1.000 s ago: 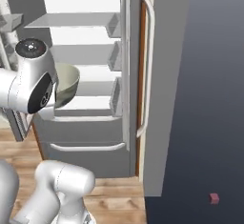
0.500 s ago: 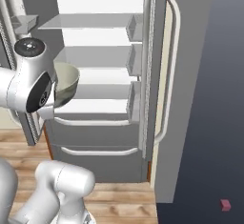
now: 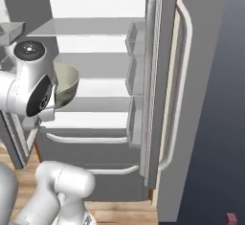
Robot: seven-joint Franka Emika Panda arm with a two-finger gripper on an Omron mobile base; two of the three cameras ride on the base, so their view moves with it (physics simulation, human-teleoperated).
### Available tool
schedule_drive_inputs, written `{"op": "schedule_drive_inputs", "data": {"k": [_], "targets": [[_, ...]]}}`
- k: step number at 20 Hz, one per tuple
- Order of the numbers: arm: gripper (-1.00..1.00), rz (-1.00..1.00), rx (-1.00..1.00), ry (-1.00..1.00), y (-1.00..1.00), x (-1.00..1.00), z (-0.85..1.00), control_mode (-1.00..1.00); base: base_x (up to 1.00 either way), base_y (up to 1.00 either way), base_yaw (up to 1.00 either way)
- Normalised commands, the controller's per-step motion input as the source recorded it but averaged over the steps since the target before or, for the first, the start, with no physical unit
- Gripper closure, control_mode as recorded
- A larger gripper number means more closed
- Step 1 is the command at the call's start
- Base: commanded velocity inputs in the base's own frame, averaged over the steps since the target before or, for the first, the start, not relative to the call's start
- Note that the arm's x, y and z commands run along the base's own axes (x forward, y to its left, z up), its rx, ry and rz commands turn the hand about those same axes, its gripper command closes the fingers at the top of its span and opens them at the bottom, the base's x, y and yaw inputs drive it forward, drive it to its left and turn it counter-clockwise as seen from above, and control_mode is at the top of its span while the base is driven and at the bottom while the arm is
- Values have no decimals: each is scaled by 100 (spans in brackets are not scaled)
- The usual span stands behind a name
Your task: Move the glass cup from next to the sink to the open cabinet. Then, move the bowl with the lemon to the fridge to clear the area for faucet cleaning.
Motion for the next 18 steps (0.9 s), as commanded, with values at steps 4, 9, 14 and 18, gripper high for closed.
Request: {"op": "schedule_drive_inputs", "data": {"k": [4,9,14,18], "targets": [[100,0,0,0,0,0,0,100,90,0,-2],[100,0,0,0,0,0,0,100,43,0,0],[100,0,0,-3,0,-2,5,-100,8,0,0],[100,0,0,-39,0,-33,38,-100,0,0,0]]}}
